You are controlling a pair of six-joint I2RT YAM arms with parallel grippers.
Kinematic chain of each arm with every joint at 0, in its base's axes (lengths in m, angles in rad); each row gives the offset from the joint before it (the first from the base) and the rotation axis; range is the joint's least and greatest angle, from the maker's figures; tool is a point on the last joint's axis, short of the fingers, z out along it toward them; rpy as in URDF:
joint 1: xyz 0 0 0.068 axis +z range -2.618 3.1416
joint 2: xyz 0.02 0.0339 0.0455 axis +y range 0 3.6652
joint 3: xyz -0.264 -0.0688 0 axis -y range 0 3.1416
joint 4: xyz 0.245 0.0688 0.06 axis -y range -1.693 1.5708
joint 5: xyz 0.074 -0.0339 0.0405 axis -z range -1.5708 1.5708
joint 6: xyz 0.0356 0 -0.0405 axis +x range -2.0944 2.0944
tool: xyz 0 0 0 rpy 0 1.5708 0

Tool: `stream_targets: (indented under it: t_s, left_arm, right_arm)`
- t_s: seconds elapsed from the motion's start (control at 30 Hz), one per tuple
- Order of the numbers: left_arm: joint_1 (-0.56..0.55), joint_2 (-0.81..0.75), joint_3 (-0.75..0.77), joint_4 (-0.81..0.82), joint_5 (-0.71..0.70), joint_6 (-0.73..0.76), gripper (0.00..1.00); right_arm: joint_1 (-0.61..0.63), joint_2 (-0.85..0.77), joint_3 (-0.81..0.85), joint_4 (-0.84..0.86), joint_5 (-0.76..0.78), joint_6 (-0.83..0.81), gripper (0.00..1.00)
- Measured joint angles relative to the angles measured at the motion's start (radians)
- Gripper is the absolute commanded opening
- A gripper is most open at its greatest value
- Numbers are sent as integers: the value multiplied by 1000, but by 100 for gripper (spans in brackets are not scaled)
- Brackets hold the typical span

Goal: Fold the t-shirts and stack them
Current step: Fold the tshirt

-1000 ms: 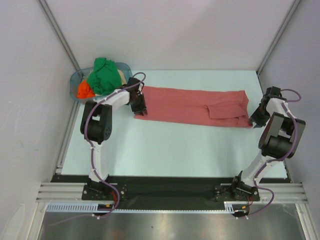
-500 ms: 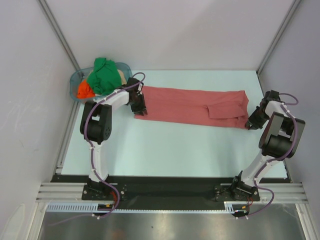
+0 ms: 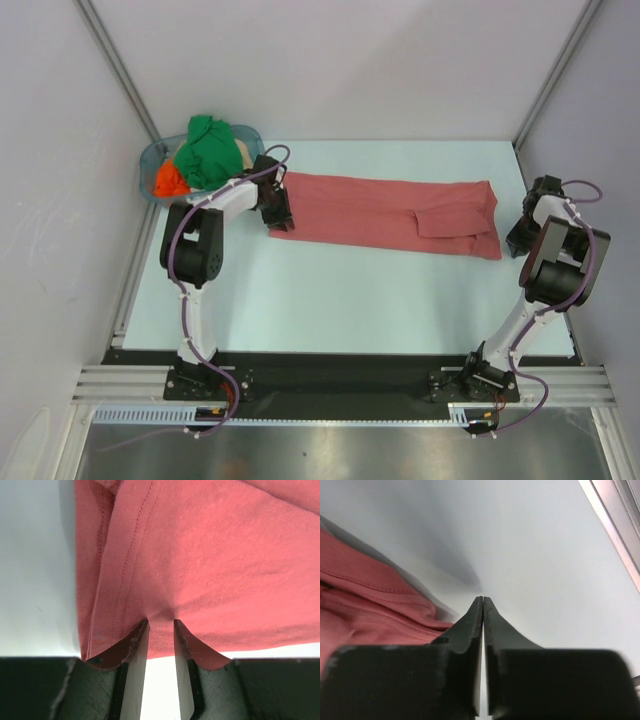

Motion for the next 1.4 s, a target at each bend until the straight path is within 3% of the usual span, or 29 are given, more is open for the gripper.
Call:
stream_targets:
  t_s: [0.07,0.17,0.37,0.6,0.7,0.8,0.93,1.4]
  left_arm:
    - [1,0,0,0,2,0,33]
    - [2,0,0,0,5,0,33]
    - [3,0,0,0,8,0,34]
    - [6,1,0,0,16,0,33]
    - [7,2,0,0,19,0,33]
    - [8,2,0,0,23,0,33]
    - [9,2,0,0,24,0,34]
    - [11,7,0,1,27,1,33]
  right_arm:
    - [-3,-2,9,1,-3,-1,28]
    - [-14,-30,-12,-1,-50,9,39]
    - [-44,-118,-48,1,-157,7,42]
    - [-26,-59,-58,29,-236,-1,44]
    - [-22,-26,-58,43,-255,-1,41]
    - [-22,-6,-52,54,-266,-4,30]
    - [-21,-1,-47,59,-276,-2,0]
    - [-17,2,-22,39,-118,5,1]
